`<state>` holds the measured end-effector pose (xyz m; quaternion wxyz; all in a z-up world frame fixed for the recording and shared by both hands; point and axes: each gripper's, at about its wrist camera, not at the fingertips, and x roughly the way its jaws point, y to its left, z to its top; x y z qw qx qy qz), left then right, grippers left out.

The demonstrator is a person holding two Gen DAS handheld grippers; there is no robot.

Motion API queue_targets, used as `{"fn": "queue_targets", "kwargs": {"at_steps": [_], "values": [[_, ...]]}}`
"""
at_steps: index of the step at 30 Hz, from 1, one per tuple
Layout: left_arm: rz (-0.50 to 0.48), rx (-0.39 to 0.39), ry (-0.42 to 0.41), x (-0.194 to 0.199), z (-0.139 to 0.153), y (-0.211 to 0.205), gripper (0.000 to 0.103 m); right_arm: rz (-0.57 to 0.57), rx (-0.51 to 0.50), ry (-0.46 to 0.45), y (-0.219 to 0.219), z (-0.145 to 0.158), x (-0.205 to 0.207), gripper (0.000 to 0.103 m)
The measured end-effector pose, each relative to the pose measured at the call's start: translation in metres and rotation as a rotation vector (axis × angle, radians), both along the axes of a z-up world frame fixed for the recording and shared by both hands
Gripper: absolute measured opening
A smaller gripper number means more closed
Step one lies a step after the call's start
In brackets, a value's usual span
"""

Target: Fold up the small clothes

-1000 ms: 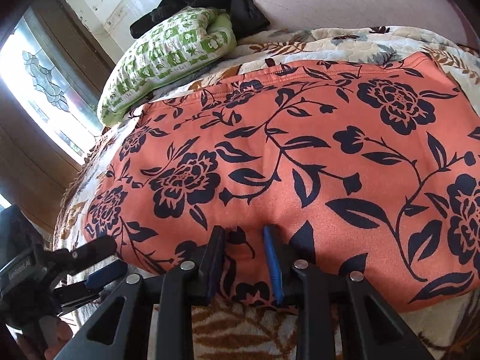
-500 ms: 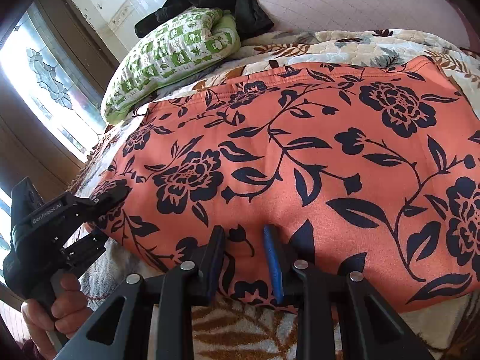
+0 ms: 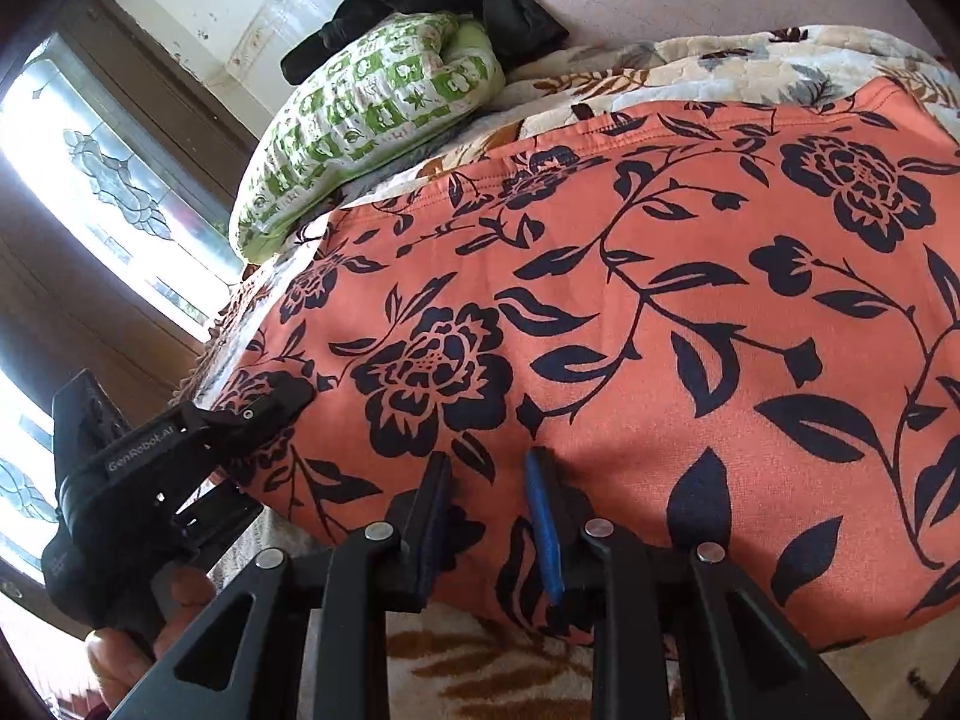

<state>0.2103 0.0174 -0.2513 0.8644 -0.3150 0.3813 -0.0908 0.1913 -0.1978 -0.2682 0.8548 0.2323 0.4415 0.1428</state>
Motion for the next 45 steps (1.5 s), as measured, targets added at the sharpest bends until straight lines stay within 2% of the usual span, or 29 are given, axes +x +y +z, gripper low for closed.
{"fn": "queue_targets", "kwargs": {"at_steps": [4,6,9,13,16,22,25,27,29,31,32,33,34,35,36,37,39,41,43,45], "values": [[-0.075,0.16,-0.102,-0.004,0.022,-0.018,0.018,0.001,0.095,0.032,-0.014,0.002,-0.003,0.028],[-0.102,0.187,-0.12,-0.004,0.029,-0.022,0.018,-0.009,0.136,0.05,-0.028,0.008,-0.005,0.029],[-0.12,0.225,-0.119,-0.003,0.036,-0.028,0.018,-0.086,0.18,0.016,-0.065,0.021,-0.014,0.032],[-0.152,0.31,-0.141,-0.005,0.052,-0.047,0.017,-0.177,0.29,0.038,-0.117,0.019,-0.023,0.032],[-0.196,0.375,-0.175,-0.007,0.071,-0.073,0.016,-0.235,0.349,0.073,-0.147,0.015,-0.03,0.032],[-0.358,0.497,-0.273,-0.019,0.104,-0.158,0.016,-0.358,0.435,-0.003,-0.211,0.032,-0.056,0.032],[-0.456,0.554,-0.287,-0.026,0.1,-0.216,0.016,-0.404,0.472,-0.034,-0.234,0.038,-0.065,0.032],[-0.527,0.589,-0.27,-0.029,0.084,-0.253,0.016,-0.422,0.498,-0.045,-0.245,0.039,-0.07,0.032],[-0.608,0.618,-0.214,-0.03,0.057,-0.283,0.018,-0.426,0.515,-0.045,-0.252,0.039,-0.074,0.032],[-0.707,0.624,-0.119,-0.029,0.031,-0.301,0.023,-0.429,0.526,-0.033,-0.258,0.037,-0.075,0.034],[-0.73,0.629,-0.093,-0.031,0.023,-0.302,0.023,-0.431,0.54,-0.022,-0.26,0.034,-0.074,0.044],[-0.736,0.633,-0.121,-0.036,0.023,-0.299,0.024,-0.433,0.559,-0.008,-0.261,0.031,-0.073,0.069],[-0.76,0.62,-0.159,-0.043,0.028,-0.294,0.032,-0.438,0.583,0.002,-0.262,0.027,-0.072,0.076],[-0.797,0.588,-0.179,-0.048,0.034,-0.287,0.039,-0.445,0.601,0.009,-0.263,0.024,-0.071,0.077],[-0.824,0.548,-0.193,-0.053,0.04,-0.277,0.053,-0.44,0.613,0.017,-0.261,0.022,-0.068,0.077],[-0.837,0.512,-0.215,-0.057,0.047,-0.265,0.062,-0.428,0.618,0.027,-0.259,0.02,-0.065,0.077],[-0.819,0.483,-0.274,-0.067,0.059,-0.241,0.067,-0.41,0.619,0.047,-0.252,0.018,-0.06,0.077],[-0.789,0.487,-0.309,-0.07,0.064,-0.219,0.07,-0.385,0.603,0.072,-0.242,0.018,-0.056,0.077],[-0.744,0.519,-0.313,-0.063,0.06,-0.207,0.07,-0.378,0.567,0.086,-0.234,0.016,-0.051,0.077],[-0.687,0.539,-0.282,-0.053,0.05,-0.193,0.07,-0.384,0.518,0.1,-0.228,0.015,-0.049,0.077]]}}
